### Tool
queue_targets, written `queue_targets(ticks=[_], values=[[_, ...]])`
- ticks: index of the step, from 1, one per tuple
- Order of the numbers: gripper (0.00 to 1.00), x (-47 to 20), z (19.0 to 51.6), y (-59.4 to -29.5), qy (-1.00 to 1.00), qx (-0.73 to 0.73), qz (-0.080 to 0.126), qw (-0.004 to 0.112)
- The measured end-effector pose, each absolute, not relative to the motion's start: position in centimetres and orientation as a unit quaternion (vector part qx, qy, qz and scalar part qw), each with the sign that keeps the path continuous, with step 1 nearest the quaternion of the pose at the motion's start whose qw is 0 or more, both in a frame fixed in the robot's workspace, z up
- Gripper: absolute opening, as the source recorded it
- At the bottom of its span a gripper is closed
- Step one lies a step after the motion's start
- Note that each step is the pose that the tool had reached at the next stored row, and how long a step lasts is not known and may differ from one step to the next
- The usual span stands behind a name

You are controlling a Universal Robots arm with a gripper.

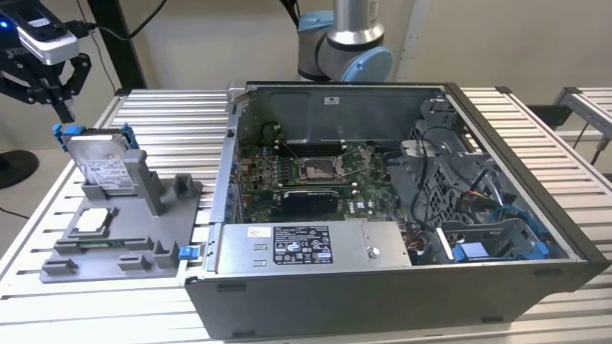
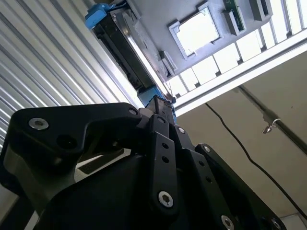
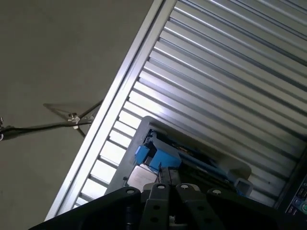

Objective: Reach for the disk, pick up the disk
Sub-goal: 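Pick up the disk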

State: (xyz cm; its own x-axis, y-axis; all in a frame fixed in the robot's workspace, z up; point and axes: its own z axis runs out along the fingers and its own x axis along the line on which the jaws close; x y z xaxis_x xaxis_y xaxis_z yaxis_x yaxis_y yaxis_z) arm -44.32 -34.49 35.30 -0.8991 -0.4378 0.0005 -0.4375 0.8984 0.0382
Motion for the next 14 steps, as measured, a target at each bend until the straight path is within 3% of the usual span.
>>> queue_targets(ticks=[14], values=[[0.0,-44.32,35.31,-34.49,-0.972,0.236,-0.019,0.005]])
